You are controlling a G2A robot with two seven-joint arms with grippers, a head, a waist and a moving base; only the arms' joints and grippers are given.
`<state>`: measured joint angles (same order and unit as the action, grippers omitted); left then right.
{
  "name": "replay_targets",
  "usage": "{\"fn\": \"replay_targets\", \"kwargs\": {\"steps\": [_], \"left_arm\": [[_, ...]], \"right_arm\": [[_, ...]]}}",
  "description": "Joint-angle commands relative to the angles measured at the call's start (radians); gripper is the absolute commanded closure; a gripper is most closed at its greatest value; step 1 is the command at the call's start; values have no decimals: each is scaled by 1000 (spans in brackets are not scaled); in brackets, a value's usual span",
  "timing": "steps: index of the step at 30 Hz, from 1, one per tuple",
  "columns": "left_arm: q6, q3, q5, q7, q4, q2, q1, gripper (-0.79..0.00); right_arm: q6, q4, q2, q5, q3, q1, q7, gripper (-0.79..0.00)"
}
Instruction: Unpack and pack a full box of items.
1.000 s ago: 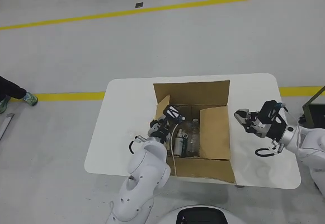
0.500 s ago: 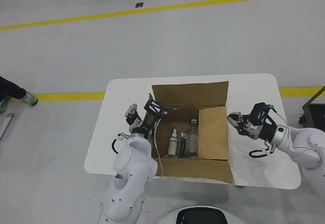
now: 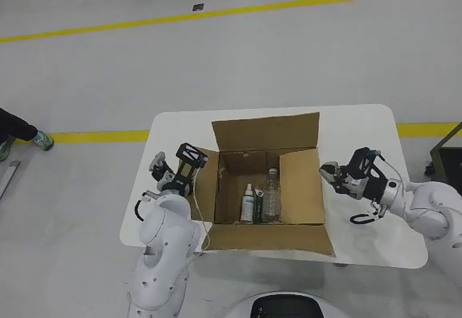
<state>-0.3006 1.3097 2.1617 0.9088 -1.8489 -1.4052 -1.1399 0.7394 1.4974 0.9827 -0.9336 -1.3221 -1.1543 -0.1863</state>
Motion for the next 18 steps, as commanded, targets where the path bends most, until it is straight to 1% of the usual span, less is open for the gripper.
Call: {"fn": "replay_targets", "kwargs": {"steps": [1, 5, 8, 12, 14, 18], "left_arm": [[-3, 3, 8, -4, 15, 0, -2, -785], [2, 7, 24, -15, 33, 1, -9, -785], [16, 12, -7, -25, 25, -2, -12, -785], [6, -8, -14, -31, -46, -5, 0, -785], [-13, -15, -13, -3, -65, -7, 4, -785], [-11, -27, -16, 11, -108, -10, 15, -785]], "right_arm": [[-1, -5, 1, 1, 1, 2, 1, 0], [-2, -8, 0, 9, -6, 5, 6, 0], [-17, -12, -1, 16, -24, 5, 12, 0], [-45, -19, -6, 33, -74, 1, 26, 0], [-53, -28, -9, 36, -93, -2, 25, 0], [-64, -63, -10, 16, -95, -9, 13, 0]]}}
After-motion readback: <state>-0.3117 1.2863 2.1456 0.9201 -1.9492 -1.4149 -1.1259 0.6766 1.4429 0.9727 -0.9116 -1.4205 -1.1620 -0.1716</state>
